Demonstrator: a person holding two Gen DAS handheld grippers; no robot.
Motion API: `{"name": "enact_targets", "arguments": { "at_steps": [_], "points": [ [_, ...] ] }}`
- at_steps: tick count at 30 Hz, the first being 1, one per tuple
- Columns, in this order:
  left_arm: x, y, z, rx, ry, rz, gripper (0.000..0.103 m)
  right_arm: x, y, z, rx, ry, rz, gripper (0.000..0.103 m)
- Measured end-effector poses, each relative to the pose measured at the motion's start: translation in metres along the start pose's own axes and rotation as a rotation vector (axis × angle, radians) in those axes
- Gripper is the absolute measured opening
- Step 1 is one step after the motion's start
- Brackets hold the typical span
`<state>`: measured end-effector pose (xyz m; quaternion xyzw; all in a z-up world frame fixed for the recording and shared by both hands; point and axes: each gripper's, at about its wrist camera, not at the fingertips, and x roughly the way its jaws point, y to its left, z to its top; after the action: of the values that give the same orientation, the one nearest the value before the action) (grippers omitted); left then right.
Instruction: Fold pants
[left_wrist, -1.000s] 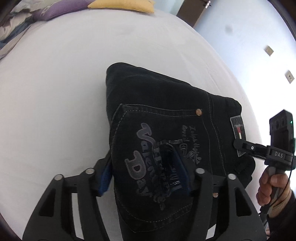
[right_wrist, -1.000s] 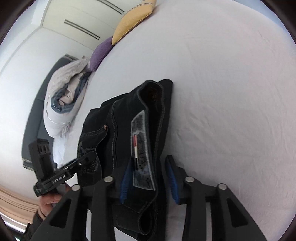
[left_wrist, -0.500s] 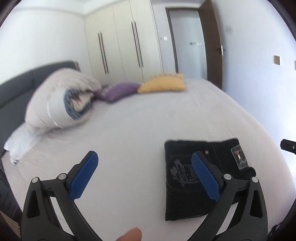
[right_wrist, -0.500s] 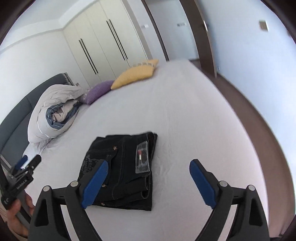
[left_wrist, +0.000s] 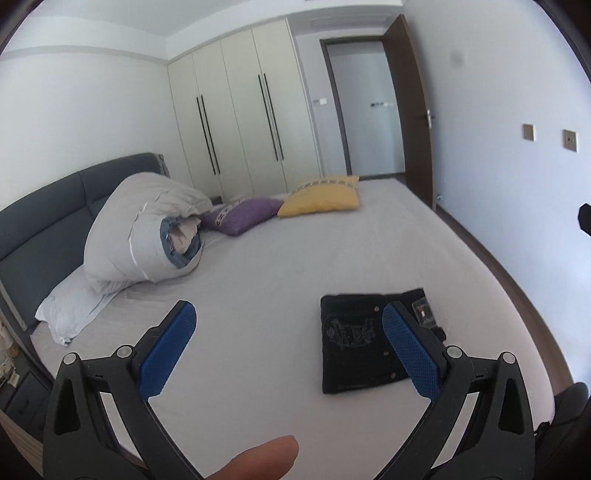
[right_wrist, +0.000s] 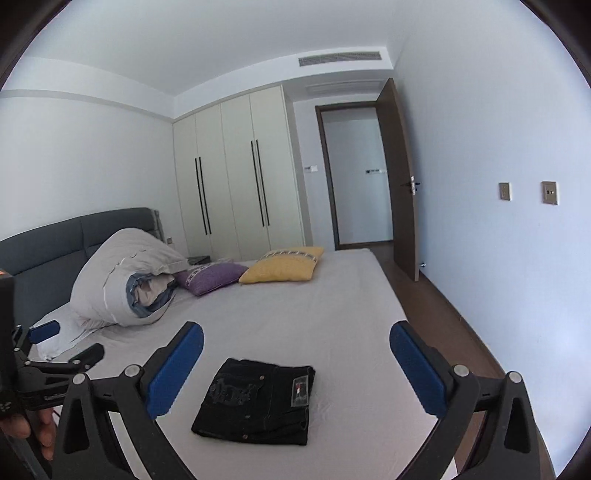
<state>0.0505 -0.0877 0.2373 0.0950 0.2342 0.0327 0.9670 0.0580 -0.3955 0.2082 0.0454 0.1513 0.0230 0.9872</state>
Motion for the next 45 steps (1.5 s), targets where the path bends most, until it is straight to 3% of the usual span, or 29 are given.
{"name": "enact_targets", "arguments": {
  "at_steps": [3,7,10,16,45],
  "points": [
    [0.007,-0.008,-0.017,-0.051,0.109,-0.081,0.103,0.002,0.01,-0.011,-0.004,0.128,0.007,0.103],
    [0.035,-0.025,-0.048,-0.086,0.234,-0.114,0.103,0.017,0.008,-0.04,0.083,0.318,0.002,0.103],
    [0.049,-0.031,-0.068,-0.125,0.302,-0.165,0.103,0.022,0.004,-0.059,0.117,0.373,-0.023,0.103],
    [0.074,-0.033,-0.086,-0.14,0.342,-0.161,0.103,0.029,0.004,-0.07,0.075,0.404,-0.072,0.103],
    [0.102,-0.035,-0.098,-0.165,0.398,-0.18,0.103,0.047,0.012,-0.085,0.035,0.491,-0.052,0.103]
  ]
}}
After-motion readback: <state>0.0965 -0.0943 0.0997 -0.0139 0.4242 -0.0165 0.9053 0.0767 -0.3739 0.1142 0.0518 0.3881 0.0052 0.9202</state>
